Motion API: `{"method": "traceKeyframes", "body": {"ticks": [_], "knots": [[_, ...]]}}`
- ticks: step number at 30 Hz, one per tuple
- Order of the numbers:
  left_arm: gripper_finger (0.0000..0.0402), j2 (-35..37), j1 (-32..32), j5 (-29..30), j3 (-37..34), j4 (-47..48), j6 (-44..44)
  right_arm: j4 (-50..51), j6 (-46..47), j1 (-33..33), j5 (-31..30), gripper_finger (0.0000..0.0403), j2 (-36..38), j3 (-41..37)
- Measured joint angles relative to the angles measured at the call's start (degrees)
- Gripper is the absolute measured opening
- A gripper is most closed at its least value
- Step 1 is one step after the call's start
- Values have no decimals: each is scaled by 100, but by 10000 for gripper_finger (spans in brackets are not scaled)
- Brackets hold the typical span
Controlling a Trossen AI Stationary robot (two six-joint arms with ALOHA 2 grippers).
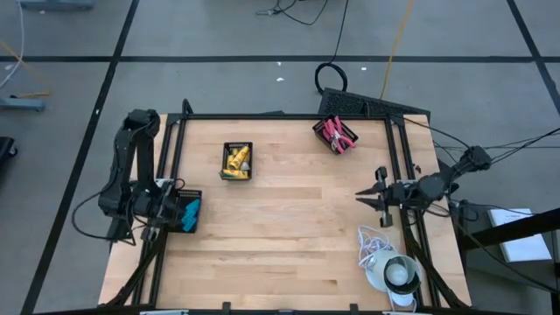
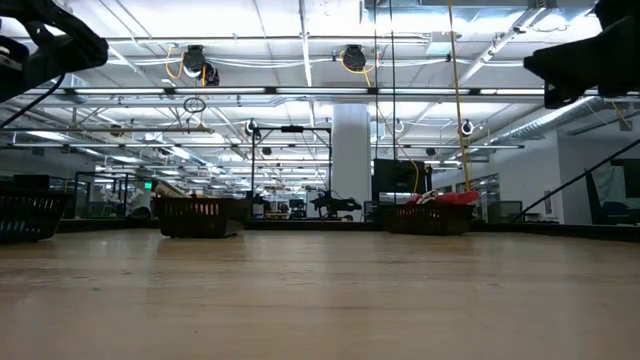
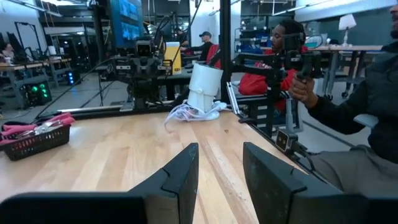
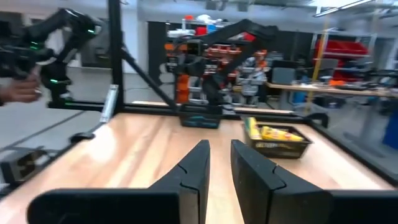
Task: Pick & Place School Supplies
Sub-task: Return to Home Position
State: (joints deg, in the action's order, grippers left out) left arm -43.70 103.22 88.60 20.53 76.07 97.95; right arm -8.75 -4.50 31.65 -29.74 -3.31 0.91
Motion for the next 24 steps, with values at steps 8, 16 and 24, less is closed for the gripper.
{"method": "traceKeyframes", "body": {"ticks": [8, 16, 24], "knots": [[127, 0, 2, 24, 0, 643, 783, -42, -218, -1214, 938, 55, 9, -2], [127, 0, -135, 147, -1, 732, 718, 20, -184, -3179, 2674, 55, 11, -3], [127, 0, -1137, 145, -13, 710, 1073, 1, -131, -4182, 3695, 55, 9, -4]]}}
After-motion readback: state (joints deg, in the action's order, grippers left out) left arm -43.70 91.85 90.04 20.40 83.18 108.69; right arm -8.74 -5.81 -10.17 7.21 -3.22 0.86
